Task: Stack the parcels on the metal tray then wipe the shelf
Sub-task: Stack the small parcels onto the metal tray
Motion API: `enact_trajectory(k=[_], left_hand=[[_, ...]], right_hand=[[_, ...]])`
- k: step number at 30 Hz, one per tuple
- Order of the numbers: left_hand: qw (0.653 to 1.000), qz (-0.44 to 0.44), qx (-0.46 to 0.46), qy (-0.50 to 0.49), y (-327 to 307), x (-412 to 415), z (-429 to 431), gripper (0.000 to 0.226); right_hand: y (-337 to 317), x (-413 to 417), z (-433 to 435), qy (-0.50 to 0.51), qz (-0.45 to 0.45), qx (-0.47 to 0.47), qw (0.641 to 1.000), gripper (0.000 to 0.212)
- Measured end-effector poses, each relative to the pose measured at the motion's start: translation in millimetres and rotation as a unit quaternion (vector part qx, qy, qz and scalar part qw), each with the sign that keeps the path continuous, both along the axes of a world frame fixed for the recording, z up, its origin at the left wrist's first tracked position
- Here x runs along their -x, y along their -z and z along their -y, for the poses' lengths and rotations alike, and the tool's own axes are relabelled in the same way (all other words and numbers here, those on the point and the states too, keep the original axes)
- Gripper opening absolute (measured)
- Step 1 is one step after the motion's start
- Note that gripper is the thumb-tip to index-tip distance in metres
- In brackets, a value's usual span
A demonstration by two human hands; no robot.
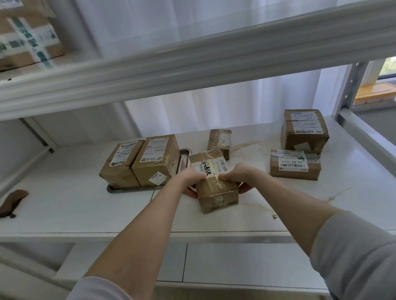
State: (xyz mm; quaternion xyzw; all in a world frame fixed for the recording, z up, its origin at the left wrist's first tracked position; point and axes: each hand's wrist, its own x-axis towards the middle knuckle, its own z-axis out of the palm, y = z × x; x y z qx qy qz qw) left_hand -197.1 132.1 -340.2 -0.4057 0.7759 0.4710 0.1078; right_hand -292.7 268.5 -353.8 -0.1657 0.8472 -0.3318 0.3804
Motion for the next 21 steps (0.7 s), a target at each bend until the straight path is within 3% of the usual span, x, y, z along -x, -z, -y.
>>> enact_trajectory(k=[5,10,14,18,21], left_hand=[[1.000,0.008,0.019,-0.002,-5.0,-7.2,4.4,0.037],[0.999,-0.030,0.030,0.001,-14.7,-12.9,9.7,0.032],[0.996,-0.084,0.025,-0.021,-28.9,-13.0,12.4,0.028],[0.987,-0.159,0.004,-0.035,-40.6,-12.2,8.1,0.039],[0.983,-0.181,-0.026,-0.026,-51.6,-13.5,-0.1,0.058]], right_hand=[[3.7,-5.7,4.2,-0.001,0.019,0.015,1.000,0.045],[-8.4,-4.0,-4.4,0.002,0.055,0.042,0.998,0.022],[-20.6,1.3,-6.5,0.026,0.052,0.089,0.994,0.021],[-33.5,8.5,-7.7,0.069,0.015,0.133,0.989,0.030],[-41.9,10.1,-9.2,0.074,-0.026,0.131,0.988,0.025]])
